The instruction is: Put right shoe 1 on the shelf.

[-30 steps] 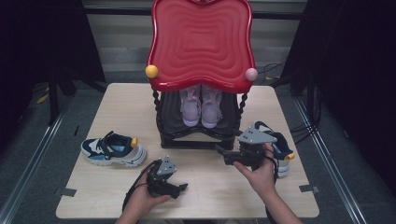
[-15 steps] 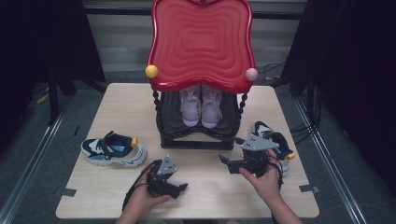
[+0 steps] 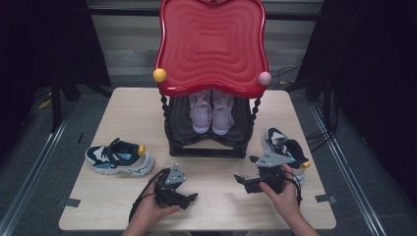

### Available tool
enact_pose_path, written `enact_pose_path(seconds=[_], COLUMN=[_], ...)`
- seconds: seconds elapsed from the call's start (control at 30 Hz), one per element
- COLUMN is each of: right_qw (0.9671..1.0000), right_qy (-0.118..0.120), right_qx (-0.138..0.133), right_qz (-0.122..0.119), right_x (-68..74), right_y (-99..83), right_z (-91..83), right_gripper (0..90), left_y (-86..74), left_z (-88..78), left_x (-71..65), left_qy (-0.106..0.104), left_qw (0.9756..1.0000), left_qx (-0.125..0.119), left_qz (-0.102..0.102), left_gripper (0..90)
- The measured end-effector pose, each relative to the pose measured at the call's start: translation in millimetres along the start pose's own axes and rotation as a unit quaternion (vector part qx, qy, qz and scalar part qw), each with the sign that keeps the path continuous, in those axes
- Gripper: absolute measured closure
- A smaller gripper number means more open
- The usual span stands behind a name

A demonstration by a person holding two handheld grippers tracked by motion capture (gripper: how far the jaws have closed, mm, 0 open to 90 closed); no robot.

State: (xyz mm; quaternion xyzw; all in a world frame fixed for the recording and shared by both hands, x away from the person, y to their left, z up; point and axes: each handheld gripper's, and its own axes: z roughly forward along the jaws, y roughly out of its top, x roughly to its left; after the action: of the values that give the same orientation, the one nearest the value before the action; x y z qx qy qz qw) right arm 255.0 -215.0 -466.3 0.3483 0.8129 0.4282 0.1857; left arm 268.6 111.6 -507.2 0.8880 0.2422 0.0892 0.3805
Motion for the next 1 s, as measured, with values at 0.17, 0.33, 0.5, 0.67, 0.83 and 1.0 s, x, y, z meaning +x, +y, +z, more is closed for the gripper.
enact_pose_path(seconds=[0.17,0.33,0.5,0.67,0.83,1.0], right_qw=[0.9999,0.9994,0.9986,0.9975,0.9972,0.9962], right_qy=[0.007,0.022,0.033,0.043,0.041,0.042], right_qx=[0.010,0.026,0.041,0.056,0.063,0.077], right_qz=[0.010,0.011,0.004,0.004,0.002,-0.003], right_x=[-1.7,0.3,4.2,4.1,3.5,3.1], right_y=[-10.4,-18.7,-23.7,-28.4,-31.1,-35.2], right_z=[0.6,3.8,7.7,11.6,13.0,16.5], right_gripper=[13.8,13.9,13.9,13.9,13.9,13.9], left_y=[0.0,0.0,-0.1,-0.2,-0.5,-0.5], left_z=[0.1,0.1,0.1,0.2,0.8,0.8], left_x=[0.0,-0.1,-0.1,0.2,0.5,0.5], left_qy=[0.000,0.000,0.000,-0.002,-0.005,-0.006], left_qw=[1.0000,1.0000,1.0000,1.0000,0.9999,0.9999], left_qx=[-0.001,-0.001,-0.002,-0.004,-0.008,-0.008], left_qz=[0.000,0.000,-0.002,-0.003,-0.005,-0.005], left_gripper=[15.1,15.1,15.2,15.2,15.1,15.0])
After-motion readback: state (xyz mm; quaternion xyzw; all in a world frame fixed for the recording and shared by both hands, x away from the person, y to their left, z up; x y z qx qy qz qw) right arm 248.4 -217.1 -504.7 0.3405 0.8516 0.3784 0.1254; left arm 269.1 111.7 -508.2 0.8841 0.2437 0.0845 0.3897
